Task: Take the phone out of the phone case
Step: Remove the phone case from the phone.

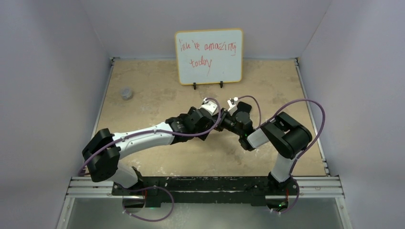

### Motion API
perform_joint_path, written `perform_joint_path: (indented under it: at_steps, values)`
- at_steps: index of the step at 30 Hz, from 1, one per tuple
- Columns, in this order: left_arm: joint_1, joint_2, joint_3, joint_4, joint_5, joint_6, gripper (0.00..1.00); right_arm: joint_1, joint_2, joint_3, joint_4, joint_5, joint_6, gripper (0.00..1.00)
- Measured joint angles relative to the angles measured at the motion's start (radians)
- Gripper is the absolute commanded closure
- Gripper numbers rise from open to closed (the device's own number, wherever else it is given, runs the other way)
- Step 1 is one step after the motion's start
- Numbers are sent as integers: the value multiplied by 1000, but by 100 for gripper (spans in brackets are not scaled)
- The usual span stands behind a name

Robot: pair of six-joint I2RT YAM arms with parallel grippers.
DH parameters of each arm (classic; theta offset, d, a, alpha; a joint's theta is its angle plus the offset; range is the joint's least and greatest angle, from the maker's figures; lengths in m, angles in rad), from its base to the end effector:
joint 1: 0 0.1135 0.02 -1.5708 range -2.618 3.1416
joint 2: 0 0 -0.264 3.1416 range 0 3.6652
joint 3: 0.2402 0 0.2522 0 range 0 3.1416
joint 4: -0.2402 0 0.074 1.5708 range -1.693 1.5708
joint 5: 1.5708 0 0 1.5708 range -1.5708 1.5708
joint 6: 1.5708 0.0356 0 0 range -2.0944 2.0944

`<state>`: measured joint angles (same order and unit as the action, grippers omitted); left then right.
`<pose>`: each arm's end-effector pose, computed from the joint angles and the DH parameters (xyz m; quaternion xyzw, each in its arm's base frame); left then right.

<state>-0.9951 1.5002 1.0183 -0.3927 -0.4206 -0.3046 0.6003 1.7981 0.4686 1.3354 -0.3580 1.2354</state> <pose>0.1834 -0.2559 0.2348 0.2441 0.8892 -0.0456 0.3843 0.2435 0.1818 0.1478 0.0967 0.6985 0.6306 0.3243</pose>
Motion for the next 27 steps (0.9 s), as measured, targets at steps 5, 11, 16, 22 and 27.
perform_joint_path:
  at_steps: [5,11,16,22,27]
  values:
    - [0,-47,0,26,-1,0,32,0,-70,0,-125,20,-60,100]
    - [28,-89,-46,81,26,-18,31,1,-193,6,-330,80,-187,100]
    - [46,-90,-58,98,48,-26,31,11,-232,42,-477,127,-266,100]
    - [48,-90,-64,137,91,-33,31,47,-264,94,-610,191,-340,100]
    - [59,-88,-73,164,125,-46,31,68,-269,114,-642,214,-365,100]
